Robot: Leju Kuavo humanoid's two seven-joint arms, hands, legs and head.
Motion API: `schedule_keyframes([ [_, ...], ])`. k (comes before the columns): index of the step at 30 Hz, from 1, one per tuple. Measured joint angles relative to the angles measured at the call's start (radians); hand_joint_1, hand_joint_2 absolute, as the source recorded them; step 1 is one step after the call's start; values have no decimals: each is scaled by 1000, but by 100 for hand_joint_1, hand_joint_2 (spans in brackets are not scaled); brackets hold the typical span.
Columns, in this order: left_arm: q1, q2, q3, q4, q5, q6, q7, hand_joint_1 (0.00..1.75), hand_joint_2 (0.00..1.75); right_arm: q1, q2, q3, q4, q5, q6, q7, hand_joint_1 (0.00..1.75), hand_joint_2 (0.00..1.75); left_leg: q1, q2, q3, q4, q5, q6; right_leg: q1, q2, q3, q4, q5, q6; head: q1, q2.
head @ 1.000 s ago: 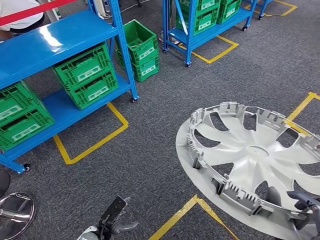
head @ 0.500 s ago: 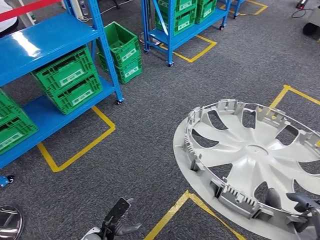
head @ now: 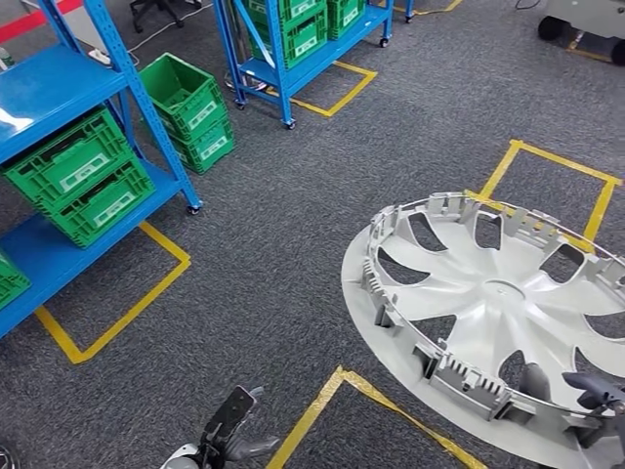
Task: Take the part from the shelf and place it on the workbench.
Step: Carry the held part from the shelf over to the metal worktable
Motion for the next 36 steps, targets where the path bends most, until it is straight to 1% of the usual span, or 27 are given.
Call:
schedule_keyframes([
  [1, 0, -1, 0, 0, -2, 2, 2, 0, 175, 0, 0, -1, 0, 2, 0, 4, 175, 175, -5, -3, -12, 18, 6, 9, 4, 9, -1, 0, 1, -2, 0, 0],
  [2, 0, -2, 0, 0, -4, 4, 4, 0, 175, 0, 0, -1, 0, 6, 0, 8, 175, 175, -10, -6, -6, -3, 31, 19, 7, 19, -2, 0, 2, -3, 0, 0],
  [4, -3, -4, 0, -2, -6, 7, 10, 0, 175, -2, 0, -1, 0, 19, 0, 21, 175, 175, -24, -30, 47, -122, 106, 43, 10, 37, -1, 0, 3, -4, 0, 0],
  [5, -5, -5, 0, -3, -6, 8, 13, 0, 175, -5, 0, -1, 0, 28, 0, 29, 175, 175, -28, -46, 74, -184, 132, 53, 11, 45, -2, 1, 4, -3, 0, 0],
  [6, -6, -7, 0, -5, -7, 8, 15, 0, 175, -7, 0, -1, 0, 37, 0, 35, 175, 175, -30, -60, 93, -229, 144, 55, 12, 53, -5, 2, 5, 0, 0, 0],
  [7, -8, -9, 0, -6, -8, 8, 16, 0, 175, -8, 0, -1, 0, 44, 0, 40, 175, 175, -31, -67, 102, -252, 145, 54, 12, 59, -10, 1, 8, 4, 0, 0],
  [9, -10, -15, 0, -10, -9, 8, 19, 0, 175, -9, 0, -1, 0, 53, 0, 46, 175, 175, -29, -60, 105, -268, 144, 44, 10, 69, -18, -2, 14, 15, 0, 0],
  [11, -12, -22, 0, -15, -9, 7, 20, 0, 175, -9, 0, -1, 0, 55, 0, 48, 175, 175, -25, -46, 108, -278, 152, 46, 13, 43, -35, 21, -2, 24, 2, 0],
  [13, -13, -26, 0, -18, -9, 6, 25, 0, 175, -12, 0, -1, 1, 58, 0, 50, 175, 175, -25, -28, 110, -282, 155, 50, 17, 0, -80, 118, -57, 29, 8, 0],
  [14, -13, -28, 0, -19, -9, 5, 28, 0, 175, -14, 0, -1, 1, 60, 0, 52, 175, 175, -27, -18, 110, -282, 154, 52, 17, -13, -109, 183, -88, 32, 10, 0],
  [15, -13, -28, 0, -20, -10, 5, 31, 0, 175, -14, 0, 0, 2, 63, 0, 54, 175, 175, -28, -7, 110, -282, 154, 53, 17, -19, -131, 235, -107, 34, 9, 0],
  [16, -13, -29, 0, -20, -10, 4, 32, 0, 175, -14, 0, 0, 3, 66, 0, 57, 175, 175, -29, 2, 110, -282, 153, 53, 17, -22, -139, 257, -109, 35, 9, 0],
  [17, -13, -30, 0, -21, -11, 4, 33, 0, 175, -14, 0, 0, 4, 68, 0, 59, 175, 175, -29, 11, 112, -282, 153, 53, 17, -24, -125, 240, -93, 36, 9, 0],
  [19, -13, -32, 0, -25, -13, 4, 34, 0, 175, -14, 0, 0, 5, 70, 0, 62, 175, 175, -30, 25, 116, -281, 150, 49, 18, -42, -52, 110, -37, 34, 9, 0],
  [20, -14, -33, 0, -28, -13, 4, 34, 0, 175, -15, 0, 0, 5, 70, 0, 63, 175, 175, -32, 31, 117, -279, 147, 46, 19, -52, -15, 46, -18, 30, 9, 0],
  [21, -15, -34, 0, -29, -13, 4, 34, 0, 175, -16, 0, 0, 6, 70, 0, 64, 175, 175, -35, 36, 118, -278, 146, 42, 21, -58, 10, 5, -8, 24, 8, 0],
  [22, -15, -34, 0, -30, -14, 4, 34, 0, 175, -17, 0, 0, 6, 71, 0, 64, 175, 175, -37, 40, 119, -277, 146, 37, 23, -60, 19, -12, -7, 17, 8, 0],
  [24, -16, -35, 0, -32, -15, 4, 34, 0, 175, -17, 0, 0, 7, 74, 0, 68, 175, 175, -37, 48, 119, -278, 147, 29, 24, -47, 17, -13, -2, 3, 8, 0],
  [26, -17, -37, 0, -35, -17, 4, 34, 0, 175, -16, 0, 2, 6, 80, 0, 78, 175, 175, -35, 36, 112, -264, 130, 18, 21, -36, 16, -19, 4, -10, 6, 0],
  [27, -18, -37, 0, -36, -18, 4, 35, 0, 175, -17, 0, 3, 6, 83, 0, 83, 175, 175, -34, 23, 97, -230, 106, 12, 18, -31, 15, -22, 7, -15, 5, 0],
  [28, -18, -36, 0, -37, -18, 4, 35, 0, 175, -17, 0, 5, 7, 85, 0, 86, 175, 175, -32, 9, 72, -174, 74, 8, 17, -25, 13, -24, 9, -19, 4, 0],
  [30, -15, -33, 0, -37, -19, 3, 37, 0, 175, -17, 0, 7, 7, 87, 0, 88, 175, 175, -30, -2, 7, -37, 14, 4, 17, -12, 9, -24, 12, -22, 3, 0],
  [31, -14, -29, 0, -37, -21, 0, 37, 0, 175, -17, 0, 7, 7, 87, 0, 86, 175, 175, -28, -3, -14, 4, 7, 3, 17, -4, 8, -24, 13, -22, 3, 0],
  [32, -14, -26, 0, -37, -22, -4, 37, 0, 175, -17, 0, 7, 7, 87, 0, 85, 175, 175, -27, -4, -17, 7, 20, 3, 16, 4, 7, -24, 14, -21, 3, 0],
  [33, -15, -23, 0, -37, -23, -9, 37, 0, 175, -17, 0, 7, 7, 87, 0, 84, 175, 175, -26, -6, 0, -29, 50, 4, 15, 13, 7, -24, 15, -19, 3, 0],
  [35, -17, -17, 0, -38, -24, -15, 36, 0, 175, -18, 0, 7, 8, 87, 0, 82, 175, 175, -21, -29, 65, -166, 121, 5, 14, 30, 7, -23, 18, -13, 2, 0],
  [36, -18, -15, 0, -38, -24, -16, 35, 0, 175, -20, 0, 7, 8, 87, 0, 81, 175, 175, -19, -44, 93, -226, 141, 7, 15, 39, 4, -22, 20, -8, 2, 0],
])
